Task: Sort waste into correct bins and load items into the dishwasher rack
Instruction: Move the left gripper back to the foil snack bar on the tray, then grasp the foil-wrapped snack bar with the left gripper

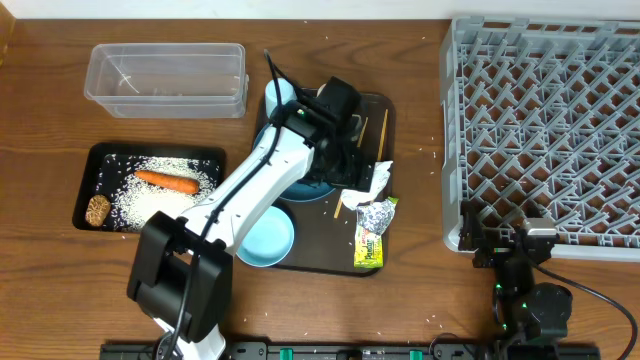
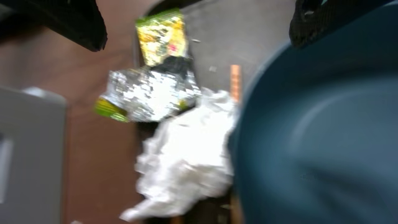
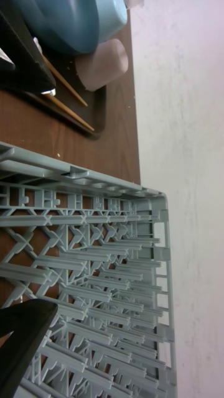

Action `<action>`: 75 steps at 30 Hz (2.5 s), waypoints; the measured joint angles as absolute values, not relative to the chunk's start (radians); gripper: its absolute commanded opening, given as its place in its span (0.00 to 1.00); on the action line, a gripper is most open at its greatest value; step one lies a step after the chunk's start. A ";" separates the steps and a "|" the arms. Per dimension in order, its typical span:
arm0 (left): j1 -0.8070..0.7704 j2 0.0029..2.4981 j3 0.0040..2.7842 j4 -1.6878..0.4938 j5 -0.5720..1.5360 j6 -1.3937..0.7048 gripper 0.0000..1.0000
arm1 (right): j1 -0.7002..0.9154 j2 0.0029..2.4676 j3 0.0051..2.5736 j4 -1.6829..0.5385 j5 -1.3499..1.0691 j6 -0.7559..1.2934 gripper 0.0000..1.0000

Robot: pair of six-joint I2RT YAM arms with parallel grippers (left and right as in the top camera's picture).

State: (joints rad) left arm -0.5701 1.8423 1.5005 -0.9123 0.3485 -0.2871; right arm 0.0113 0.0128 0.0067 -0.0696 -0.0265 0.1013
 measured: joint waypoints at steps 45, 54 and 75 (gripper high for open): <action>-0.892 1.943 1.501 -0.776 0.037 -0.630 0.95 | 0.011 0.013 0.007 -0.070 -0.027 0.101 0.99; -0.892 1.996 1.501 -0.776 0.038 -0.683 0.94 | 0.011 0.013 0.007 -0.070 -0.027 0.101 0.99; -0.908 2.030 1.501 -0.745 0.038 -0.726 0.63 | 0.011 0.013 0.007 -0.069 -0.027 0.101 0.99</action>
